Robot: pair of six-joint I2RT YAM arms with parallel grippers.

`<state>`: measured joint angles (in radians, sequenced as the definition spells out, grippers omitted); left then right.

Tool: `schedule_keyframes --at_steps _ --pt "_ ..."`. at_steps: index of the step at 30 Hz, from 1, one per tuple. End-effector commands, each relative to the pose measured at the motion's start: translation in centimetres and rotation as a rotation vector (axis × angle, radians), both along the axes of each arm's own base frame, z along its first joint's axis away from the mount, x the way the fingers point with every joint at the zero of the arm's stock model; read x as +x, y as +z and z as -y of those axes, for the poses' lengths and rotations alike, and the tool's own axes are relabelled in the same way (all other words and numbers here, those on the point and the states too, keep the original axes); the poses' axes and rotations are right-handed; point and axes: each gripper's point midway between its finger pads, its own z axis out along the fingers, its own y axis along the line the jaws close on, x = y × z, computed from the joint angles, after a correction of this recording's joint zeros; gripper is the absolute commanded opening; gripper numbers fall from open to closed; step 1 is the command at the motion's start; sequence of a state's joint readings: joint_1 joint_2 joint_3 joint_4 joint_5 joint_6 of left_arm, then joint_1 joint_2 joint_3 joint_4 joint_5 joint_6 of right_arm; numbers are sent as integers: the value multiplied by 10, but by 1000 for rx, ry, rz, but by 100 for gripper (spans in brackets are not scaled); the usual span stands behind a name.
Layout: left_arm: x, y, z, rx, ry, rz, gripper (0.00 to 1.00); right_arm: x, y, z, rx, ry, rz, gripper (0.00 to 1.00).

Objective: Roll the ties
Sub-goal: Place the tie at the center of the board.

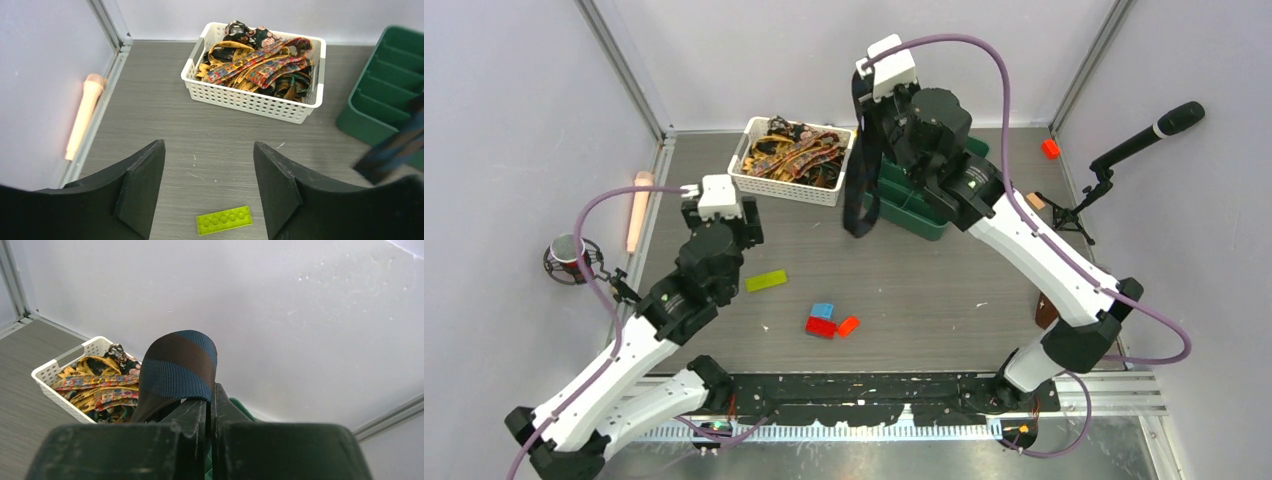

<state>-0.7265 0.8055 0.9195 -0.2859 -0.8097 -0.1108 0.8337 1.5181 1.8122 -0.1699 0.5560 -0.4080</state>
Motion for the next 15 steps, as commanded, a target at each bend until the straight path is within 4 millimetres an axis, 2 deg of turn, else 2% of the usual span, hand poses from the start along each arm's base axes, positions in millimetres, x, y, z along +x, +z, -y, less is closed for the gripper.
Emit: schedule_keyframes --at_steps 1,4,8,12,15 --pt "-9 -2 -8 -198 59 60 66 -1 33 6 -48 -24 53 0" --pt "-12 -14 -3 -216 22 48 67 6 26 -2 -72 -22 35 0" --pt "-10 -19 19 -222 -98 47 76 10 24 -4 -67 -28 27 0" --pt "-8 -23 68 -189 -364 64 81 11 28 -1 -35 -52 20 0" --pt "-7 -33 94 -130 -502 102 82 8 38 2 -24 -47 -6 0"
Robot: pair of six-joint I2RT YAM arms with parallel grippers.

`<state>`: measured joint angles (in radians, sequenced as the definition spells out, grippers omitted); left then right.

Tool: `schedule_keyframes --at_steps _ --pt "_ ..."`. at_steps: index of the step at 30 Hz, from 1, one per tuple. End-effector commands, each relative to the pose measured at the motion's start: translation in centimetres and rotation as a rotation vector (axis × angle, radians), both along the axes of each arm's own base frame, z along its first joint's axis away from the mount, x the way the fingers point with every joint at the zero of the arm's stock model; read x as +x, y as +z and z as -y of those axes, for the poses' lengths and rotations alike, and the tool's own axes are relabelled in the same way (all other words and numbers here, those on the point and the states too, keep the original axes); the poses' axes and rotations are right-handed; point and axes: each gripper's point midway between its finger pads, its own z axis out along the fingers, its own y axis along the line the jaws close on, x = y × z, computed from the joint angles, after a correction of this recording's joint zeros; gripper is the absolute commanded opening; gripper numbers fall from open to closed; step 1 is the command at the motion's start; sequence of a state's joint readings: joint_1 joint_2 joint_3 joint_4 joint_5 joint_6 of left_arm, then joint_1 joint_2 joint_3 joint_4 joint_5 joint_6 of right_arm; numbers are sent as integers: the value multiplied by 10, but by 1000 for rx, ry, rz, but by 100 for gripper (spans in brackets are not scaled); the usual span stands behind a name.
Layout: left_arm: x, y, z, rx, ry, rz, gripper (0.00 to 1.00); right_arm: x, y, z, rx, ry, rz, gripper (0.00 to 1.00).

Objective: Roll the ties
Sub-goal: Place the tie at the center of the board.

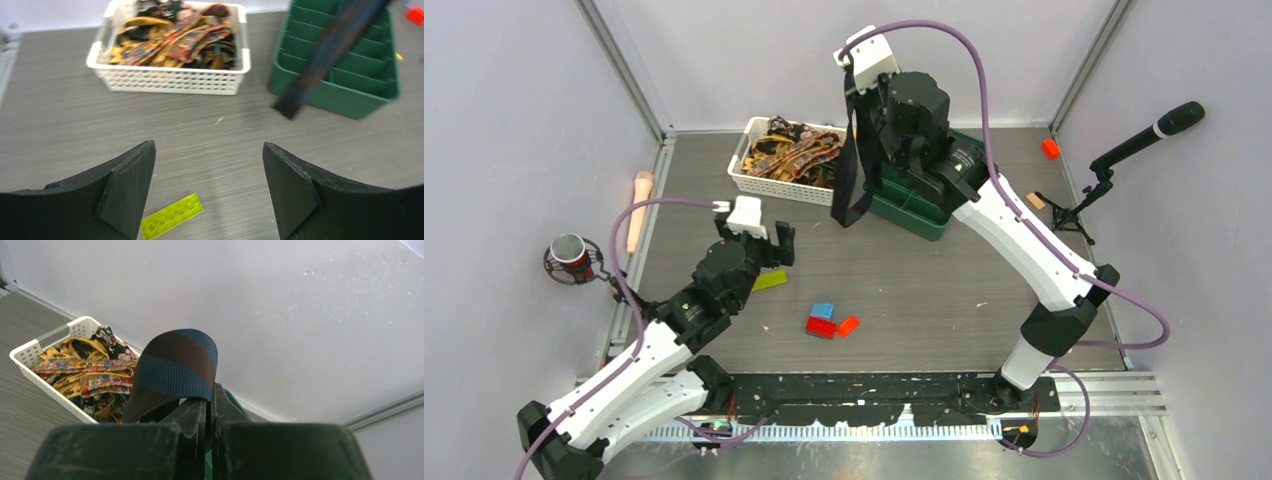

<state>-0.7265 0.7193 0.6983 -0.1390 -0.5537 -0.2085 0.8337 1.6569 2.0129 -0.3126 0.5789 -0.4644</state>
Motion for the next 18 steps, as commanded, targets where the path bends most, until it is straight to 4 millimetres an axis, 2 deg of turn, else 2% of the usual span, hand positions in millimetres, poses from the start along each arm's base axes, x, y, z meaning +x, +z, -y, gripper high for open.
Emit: schedule_keyframes --at_steps 1,3,6,9,13,18 --pt "0 12 57 7 -303 168 82 -13 44 14 89 -2 27 0" --pt "-2 18 65 -14 -349 292 83 -18 51 13 92 36 -4 0" --pt "-7 17 64 -32 -360 420 84 -31 57 13 66 117 -46 0" --pt "-6 10 64 15 -368 432 84 -46 58 7 35 220 -64 0" --pt "-13 6 80 62 -481 446 80 -72 63 4 10 356 -61 0" --pt "-27 -1 104 112 -651 469 76 -101 56 -3 -62 518 -79 0"
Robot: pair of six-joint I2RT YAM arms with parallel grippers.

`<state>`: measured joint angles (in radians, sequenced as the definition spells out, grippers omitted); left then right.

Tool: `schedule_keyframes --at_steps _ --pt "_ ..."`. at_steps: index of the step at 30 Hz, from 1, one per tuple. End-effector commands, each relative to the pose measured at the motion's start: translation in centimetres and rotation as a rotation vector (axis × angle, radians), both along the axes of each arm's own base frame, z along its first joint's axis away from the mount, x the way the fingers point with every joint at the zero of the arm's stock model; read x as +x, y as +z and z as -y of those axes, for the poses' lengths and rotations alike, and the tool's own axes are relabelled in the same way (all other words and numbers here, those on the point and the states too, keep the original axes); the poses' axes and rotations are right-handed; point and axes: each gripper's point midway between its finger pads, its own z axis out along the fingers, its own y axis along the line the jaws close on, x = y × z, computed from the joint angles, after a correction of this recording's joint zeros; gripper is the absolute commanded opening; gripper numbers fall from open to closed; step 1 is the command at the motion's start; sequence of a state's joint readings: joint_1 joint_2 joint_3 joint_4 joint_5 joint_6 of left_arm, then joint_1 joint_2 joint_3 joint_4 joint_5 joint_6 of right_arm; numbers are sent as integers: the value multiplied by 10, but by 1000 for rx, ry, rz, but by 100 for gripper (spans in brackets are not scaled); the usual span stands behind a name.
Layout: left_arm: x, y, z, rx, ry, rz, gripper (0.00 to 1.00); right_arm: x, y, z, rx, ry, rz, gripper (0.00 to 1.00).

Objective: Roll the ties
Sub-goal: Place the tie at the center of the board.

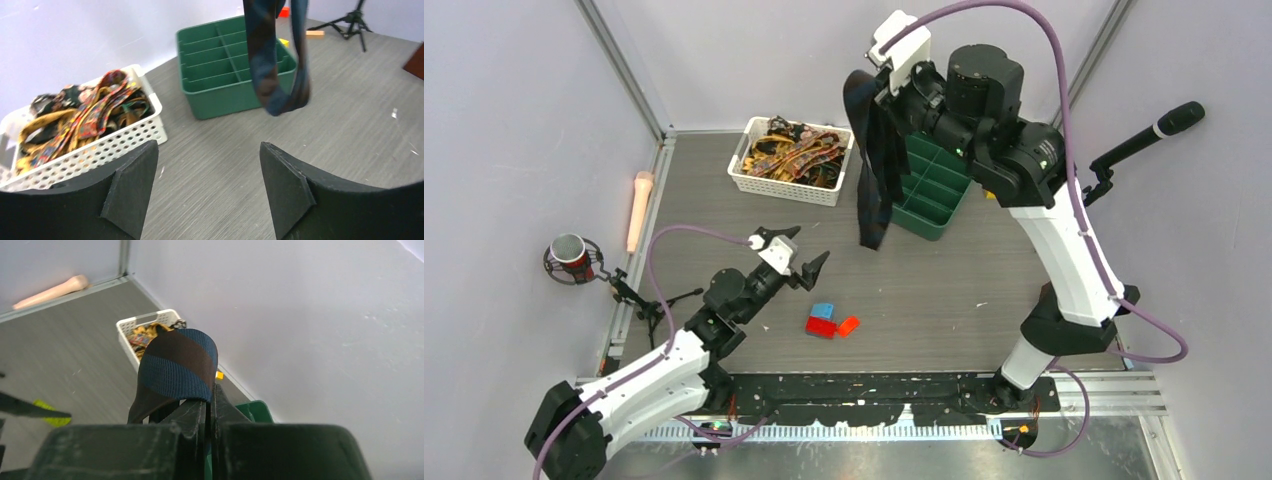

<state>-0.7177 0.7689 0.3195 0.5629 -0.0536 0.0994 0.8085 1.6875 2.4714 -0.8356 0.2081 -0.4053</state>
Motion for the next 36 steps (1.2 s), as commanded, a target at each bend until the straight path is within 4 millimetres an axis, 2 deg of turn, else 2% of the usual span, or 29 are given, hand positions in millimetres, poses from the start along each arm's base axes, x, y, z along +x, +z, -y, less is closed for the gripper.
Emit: schedule_keyframes --at_steps 1,7,13,17,24,31,36 --pt "-19 30 30 21 -212 150 75 -40 4 1 -53 185 17 0" --pt "-60 28 71 26 -548 185 72 -63 1 0 -67 294 11 0" --pt "-77 26 89 -6 -697 130 71 -70 0 2 -59 311 6 0" --pt "-84 22 94 -5 -745 115 70 -70 -4 0 -63 315 -4 0" --pt "-89 11 96 20 -780 77 60 -66 -5 3 -75 293 10 0" --pt "-93 16 83 48 -738 115 60 -65 -9 7 -114 285 32 0" --pt "-90 15 86 57 -741 112 62 -70 -9 3 -100 321 28 0"
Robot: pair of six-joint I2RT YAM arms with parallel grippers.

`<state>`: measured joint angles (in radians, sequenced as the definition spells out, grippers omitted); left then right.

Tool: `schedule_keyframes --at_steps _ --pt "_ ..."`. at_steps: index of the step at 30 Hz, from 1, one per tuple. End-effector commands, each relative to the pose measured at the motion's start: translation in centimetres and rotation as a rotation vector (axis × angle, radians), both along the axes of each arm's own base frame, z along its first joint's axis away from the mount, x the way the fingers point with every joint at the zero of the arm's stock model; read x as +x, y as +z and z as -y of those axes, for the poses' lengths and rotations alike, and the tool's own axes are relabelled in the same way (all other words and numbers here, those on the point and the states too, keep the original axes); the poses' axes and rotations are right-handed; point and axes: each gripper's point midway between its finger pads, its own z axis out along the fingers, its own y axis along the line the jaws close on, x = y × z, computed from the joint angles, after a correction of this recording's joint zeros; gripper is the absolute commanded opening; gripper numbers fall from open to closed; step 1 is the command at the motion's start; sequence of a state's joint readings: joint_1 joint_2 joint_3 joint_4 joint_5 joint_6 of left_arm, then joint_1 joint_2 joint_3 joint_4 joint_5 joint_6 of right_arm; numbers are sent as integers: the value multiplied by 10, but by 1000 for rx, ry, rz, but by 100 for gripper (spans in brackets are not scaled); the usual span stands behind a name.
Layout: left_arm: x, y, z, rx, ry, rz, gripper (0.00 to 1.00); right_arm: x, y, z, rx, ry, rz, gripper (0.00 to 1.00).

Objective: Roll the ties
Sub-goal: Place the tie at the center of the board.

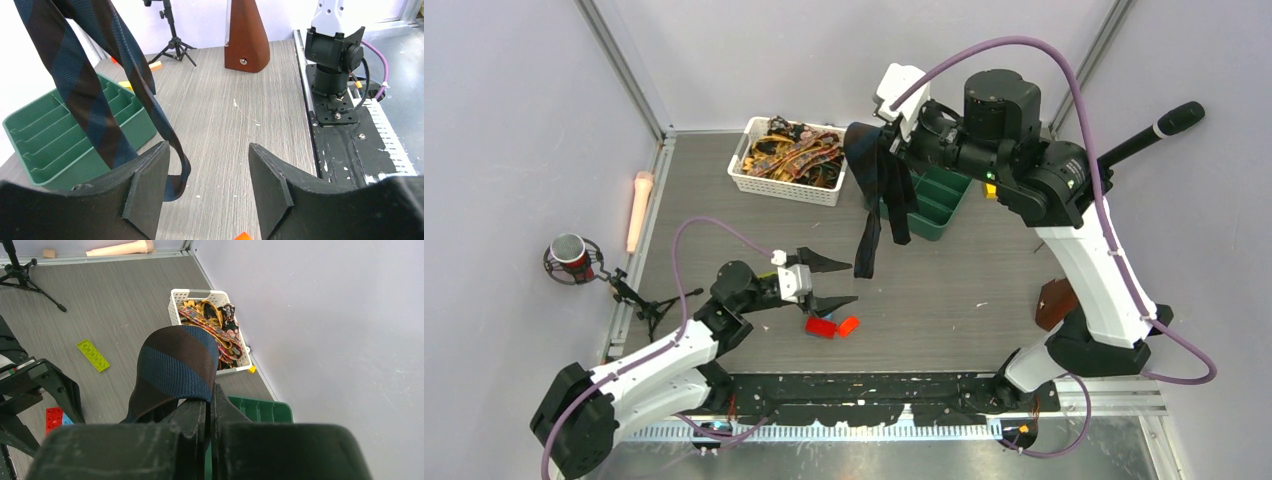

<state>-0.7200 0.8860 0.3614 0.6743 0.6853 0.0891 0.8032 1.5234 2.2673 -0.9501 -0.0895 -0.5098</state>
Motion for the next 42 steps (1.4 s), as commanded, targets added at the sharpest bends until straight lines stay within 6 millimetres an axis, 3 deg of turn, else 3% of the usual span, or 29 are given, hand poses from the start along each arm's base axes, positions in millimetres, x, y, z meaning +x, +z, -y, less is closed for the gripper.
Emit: schedule_keyframes --at_steps 1,8,16,23,32,42 --pt "4 9 6 1 -9 33 62 -12 31 6 77 30 78 0" --pt "16 2 14 1 4 18 63 -17 31 2 90 61 66 0" --pt "9 -6 28 -12 -92 -59 63 -18 31 0 100 70 64 0" --pt "7 -21 36 -3 -141 -121 55 -18 32 -1 113 72 59 0" --pt "19 -42 44 20 -123 -149 54 -23 38 2 129 80 66 0" --pt "26 -53 53 -5 -139 -185 50 -27 42 8 135 73 74 0"
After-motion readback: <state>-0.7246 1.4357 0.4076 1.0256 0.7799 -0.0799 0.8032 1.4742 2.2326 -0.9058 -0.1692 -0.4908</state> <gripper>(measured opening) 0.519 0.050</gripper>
